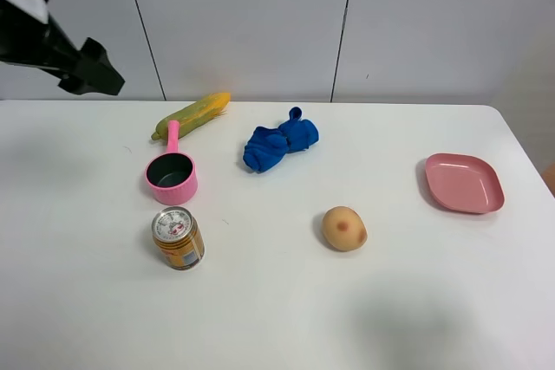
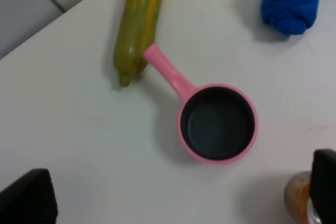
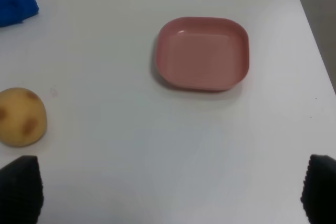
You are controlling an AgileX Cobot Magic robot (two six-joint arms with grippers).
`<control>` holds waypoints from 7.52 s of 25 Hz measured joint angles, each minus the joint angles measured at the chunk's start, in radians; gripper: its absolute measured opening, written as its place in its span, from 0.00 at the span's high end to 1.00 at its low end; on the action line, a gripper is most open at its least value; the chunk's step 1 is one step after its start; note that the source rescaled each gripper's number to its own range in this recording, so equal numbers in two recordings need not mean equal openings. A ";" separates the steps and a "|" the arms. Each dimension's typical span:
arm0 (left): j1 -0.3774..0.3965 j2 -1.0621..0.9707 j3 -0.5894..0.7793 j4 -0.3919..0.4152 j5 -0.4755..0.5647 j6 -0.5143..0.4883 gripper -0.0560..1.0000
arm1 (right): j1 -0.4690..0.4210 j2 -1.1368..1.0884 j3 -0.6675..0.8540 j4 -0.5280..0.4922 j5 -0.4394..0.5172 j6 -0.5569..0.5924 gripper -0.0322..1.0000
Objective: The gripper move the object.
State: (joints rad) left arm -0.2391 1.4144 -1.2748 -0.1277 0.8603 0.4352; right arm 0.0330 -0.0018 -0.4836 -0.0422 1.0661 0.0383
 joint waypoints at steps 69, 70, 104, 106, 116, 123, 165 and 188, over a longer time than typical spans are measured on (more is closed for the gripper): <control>-0.313 1.013 -0.624 -0.067 -0.225 0.003 0.53 | 0.000 0.000 0.000 -0.100 0.000 0.008 0.00; -0.313 1.013 -0.624 -0.067 -0.225 0.003 0.60 | 0.000 0.000 0.000 -0.103 0.000 0.008 0.00; -0.430 0.902 -0.876 -0.091 -0.033 -0.105 0.95 | 0.000 0.000 0.000 -0.110 -0.005 0.008 0.00; -0.450 0.906 -0.876 -0.096 -0.047 -0.105 0.95 | 0.000 0.000 0.000 -0.110 -0.005 0.008 0.00; -0.515 0.996 -0.876 -0.152 -0.146 -0.101 0.95 | 0.000 0.000 0.000 -0.110 -0.005 0.008 0.00; -0.523 1.097 -0.876 -0.187 -0.181 -0.099 0.95 | 0.000 0.000 0.000 -0.110 -0.005 0.008 0.00; -0.581 1.176 -0.878 -0.246 -0.311 -0.027 0.17 | 0.000 0.000 0.000 -0.110 -0.005 0.008 0.00; -0.386 1.013 -0.880 -0.231 -0.112 -0.063 0.01 | 0.000 0.000 0.000 -0.110 -0.005 0.008 0.00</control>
State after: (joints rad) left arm -0.6250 2.4269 -2.1543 -0.3590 0.7487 0.3724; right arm 0.0330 -0.0018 -0.4836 -0.1523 1.0613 0.0462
